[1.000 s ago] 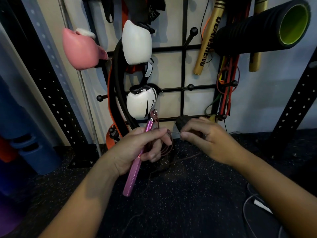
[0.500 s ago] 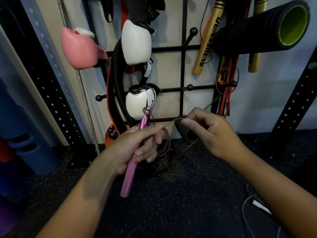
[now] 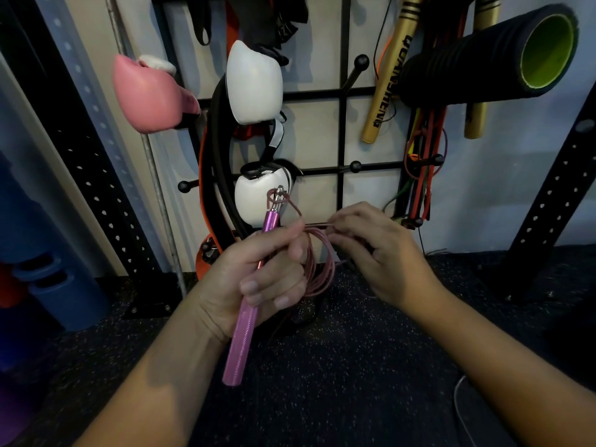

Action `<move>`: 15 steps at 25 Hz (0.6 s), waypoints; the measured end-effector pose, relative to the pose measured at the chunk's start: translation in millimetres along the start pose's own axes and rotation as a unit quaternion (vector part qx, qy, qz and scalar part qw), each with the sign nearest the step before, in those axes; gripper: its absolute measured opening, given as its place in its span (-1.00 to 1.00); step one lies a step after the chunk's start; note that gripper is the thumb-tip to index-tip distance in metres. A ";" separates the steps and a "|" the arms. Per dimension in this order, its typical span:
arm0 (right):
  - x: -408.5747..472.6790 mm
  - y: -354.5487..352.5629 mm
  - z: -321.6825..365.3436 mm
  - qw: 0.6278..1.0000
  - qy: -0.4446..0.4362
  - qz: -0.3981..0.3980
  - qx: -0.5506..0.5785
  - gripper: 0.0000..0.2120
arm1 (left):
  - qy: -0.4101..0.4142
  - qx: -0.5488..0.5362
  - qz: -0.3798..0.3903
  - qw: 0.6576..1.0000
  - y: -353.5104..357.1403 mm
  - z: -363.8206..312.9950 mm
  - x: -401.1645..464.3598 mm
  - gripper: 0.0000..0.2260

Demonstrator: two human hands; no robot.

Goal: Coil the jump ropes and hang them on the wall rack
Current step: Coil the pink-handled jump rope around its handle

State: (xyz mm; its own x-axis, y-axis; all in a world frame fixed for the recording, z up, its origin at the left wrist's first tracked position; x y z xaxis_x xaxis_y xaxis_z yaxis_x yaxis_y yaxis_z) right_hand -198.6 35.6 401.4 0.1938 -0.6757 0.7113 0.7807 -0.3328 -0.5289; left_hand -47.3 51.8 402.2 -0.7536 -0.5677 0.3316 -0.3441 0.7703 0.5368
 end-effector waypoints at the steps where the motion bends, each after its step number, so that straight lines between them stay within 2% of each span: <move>1: -1.6 4.3 0.0 1.000 0.012 0.010 0.021 -0.76 | 0.004 -0.022 0.012 1.000 2.6 -1.7 0.7 -0.68; 3: -5.7 11.6 -1.1 0.991 0.069 0.044 0.106 -0.82 | 0.008 -0.040 0.021 0.999 4.5 -6.0 1.2 -0.66; 4: -7.6 14.0 0.7 0.986 0.087 0.054 0.131 -0.79 | 0.012 -0.048 0.026 0.998 5.6 -8.2 0.8 -0.65; 7: -13.2 18.2 6.3 0.996 0.052 0.049 0.059 -0.63 | 0.049 -0.088 0.028 0.994 11.9 -16.7 0.0 -0.63; 9: -15.5 27.1 6.0 0.996 0.043 0.074 -0.013 -0.56 | 0.115 -0.112 -0.042 0.986 9.8 -23.1 2.5 -0.65; 12: -21.1 46.5 8.3 0.979 0.077 0.177 -0.067 -0.50 | 0.245 -0.113 -0.195 0.943 -2.4 -35.9 0.6 -0.70; 14: -27.0 57.0 17.7 0.963 0.064 0.236 -0.116 -0.49 | 0.293 -0.055 -0.279 0.913 -12.3 -42.6 -3.4 -0.70; 15: -29.1 59.8 22.2 0.957 0.058 0.250 -0.134 -0.50 | 0.290 0.013 -0.315 0.904 -18.2 -44.7 -5.9 -0.71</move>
State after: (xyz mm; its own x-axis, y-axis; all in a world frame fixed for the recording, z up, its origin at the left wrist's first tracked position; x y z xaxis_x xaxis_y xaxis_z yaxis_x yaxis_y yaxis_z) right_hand -144.4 50.0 359.4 0.4234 -0.8584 0.2897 0.4242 -0.0947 -0.9006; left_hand -11.6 28.1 425.1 0.0135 -0.9469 0.3213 -0.6211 0.2439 0.7448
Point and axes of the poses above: each hand's wrist, its own x-axis towards the middle knuckle, its own y-axis out of the palm, z = x × y, the point moved 6 cm from there along x, towards the middle knuckle, and after that the axes turned 6 degrees about y, right-handed, at the moved point
